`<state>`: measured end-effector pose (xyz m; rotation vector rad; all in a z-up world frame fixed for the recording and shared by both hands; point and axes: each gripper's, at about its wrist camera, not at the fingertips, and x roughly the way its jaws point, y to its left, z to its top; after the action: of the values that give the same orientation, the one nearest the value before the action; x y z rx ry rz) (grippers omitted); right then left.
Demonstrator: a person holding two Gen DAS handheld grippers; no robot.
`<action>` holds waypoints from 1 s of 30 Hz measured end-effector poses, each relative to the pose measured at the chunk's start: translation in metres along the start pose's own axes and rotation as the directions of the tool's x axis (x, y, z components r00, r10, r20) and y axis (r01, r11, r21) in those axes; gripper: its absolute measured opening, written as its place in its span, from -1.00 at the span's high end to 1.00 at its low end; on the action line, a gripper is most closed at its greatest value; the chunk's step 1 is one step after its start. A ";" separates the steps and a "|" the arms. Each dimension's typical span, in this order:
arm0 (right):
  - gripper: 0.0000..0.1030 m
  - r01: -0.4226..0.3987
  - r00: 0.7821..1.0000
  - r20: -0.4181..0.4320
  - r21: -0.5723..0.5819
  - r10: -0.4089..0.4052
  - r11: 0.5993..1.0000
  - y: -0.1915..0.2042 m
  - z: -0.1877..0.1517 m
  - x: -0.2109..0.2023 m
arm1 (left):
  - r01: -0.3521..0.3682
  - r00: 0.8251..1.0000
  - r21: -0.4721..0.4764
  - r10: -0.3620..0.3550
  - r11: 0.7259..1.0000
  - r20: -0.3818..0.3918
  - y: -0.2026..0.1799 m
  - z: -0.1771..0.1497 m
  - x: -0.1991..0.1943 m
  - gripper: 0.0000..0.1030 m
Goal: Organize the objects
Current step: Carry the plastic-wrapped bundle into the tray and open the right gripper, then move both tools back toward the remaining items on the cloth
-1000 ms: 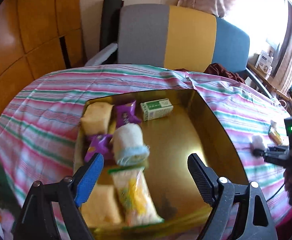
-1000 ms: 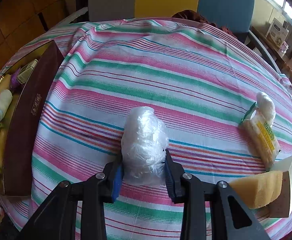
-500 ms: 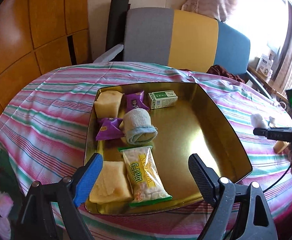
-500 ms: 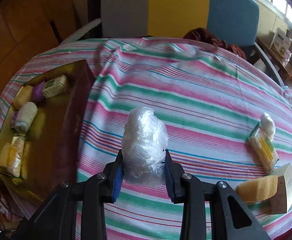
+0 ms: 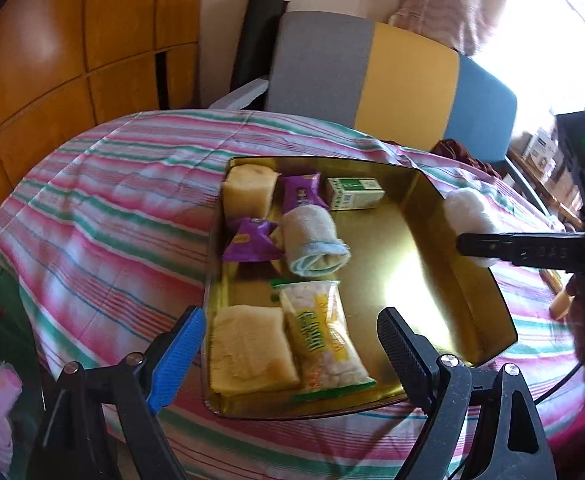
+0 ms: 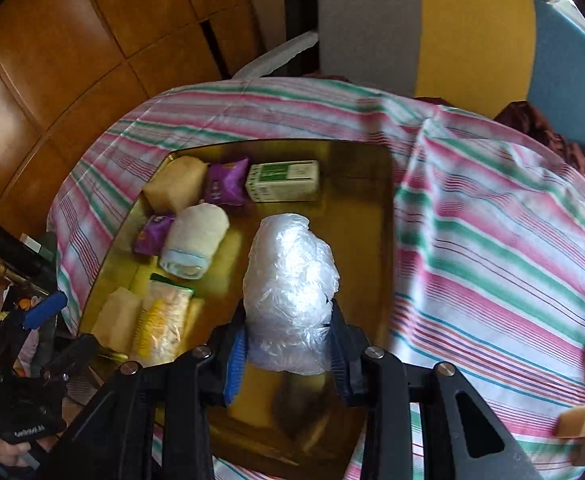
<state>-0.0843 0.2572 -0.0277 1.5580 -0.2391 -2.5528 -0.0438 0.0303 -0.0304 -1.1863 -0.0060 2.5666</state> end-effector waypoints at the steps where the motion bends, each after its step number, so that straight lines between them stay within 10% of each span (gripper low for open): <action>1: 0.32 -0.003 1.000 -0.013 0.008 0.003 1.000 0.002 0.004 0.008 | -0.001 1.000 -0.010 0.001 1.000 -0.003 0.005 0.000 0.000 -0.75; 13: 0.12 -0.043 0.997 -0.065 0.102 0.050 0.994 0.018 0.045 0.079 | -0.031 1.000 -0.077 0.030 0.997 -0.007 0.039 -0.007 0.001 -0.75; 30: 0.11 -0.004 0.998 0.061 0.031 0.002 1.000 0.010 -0.010 0.000 | -0.029 0.999 -0.025 0.030 0.999 0.017 0.020 -0.004 -0.008 -0.75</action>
<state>-0.0751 0.2468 -0.0307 1.4903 -0.2886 -2.6090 -0.0413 0.0084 -0.0297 -1.1811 -0.0238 2.6099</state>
